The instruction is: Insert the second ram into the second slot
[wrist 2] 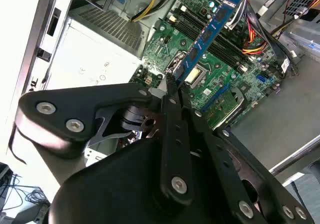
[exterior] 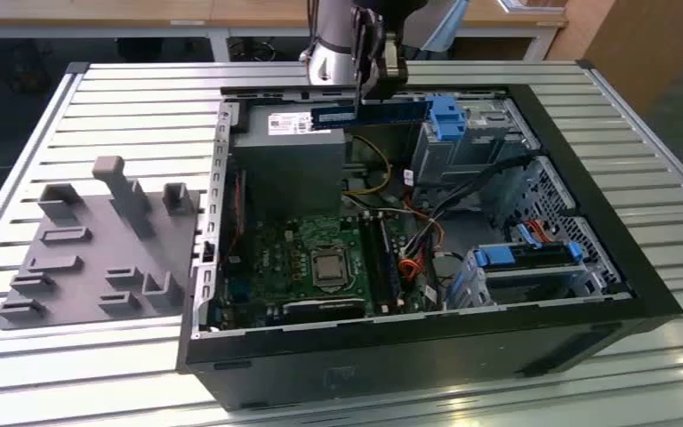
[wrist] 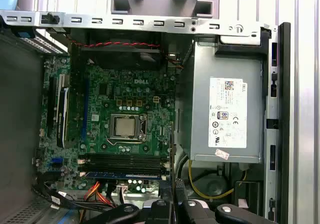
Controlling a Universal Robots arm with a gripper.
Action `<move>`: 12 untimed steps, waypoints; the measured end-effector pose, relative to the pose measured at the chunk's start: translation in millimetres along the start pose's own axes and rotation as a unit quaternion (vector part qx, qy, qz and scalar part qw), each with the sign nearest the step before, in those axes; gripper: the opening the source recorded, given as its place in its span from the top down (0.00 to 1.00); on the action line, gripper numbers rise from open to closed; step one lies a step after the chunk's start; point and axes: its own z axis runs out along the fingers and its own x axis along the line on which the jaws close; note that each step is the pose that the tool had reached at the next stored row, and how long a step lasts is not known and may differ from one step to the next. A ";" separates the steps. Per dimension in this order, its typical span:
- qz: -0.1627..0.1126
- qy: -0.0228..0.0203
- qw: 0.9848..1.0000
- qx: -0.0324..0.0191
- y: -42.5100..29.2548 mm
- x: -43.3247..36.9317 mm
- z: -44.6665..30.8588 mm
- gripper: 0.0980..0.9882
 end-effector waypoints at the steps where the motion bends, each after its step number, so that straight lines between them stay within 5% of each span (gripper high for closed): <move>1: 0.000 0.000 1.000 0.000 0.0 0.0 0.0 0.96; 12: 0.000 0.000 1.000 0.000 0.1 3.5 -0.1 0.96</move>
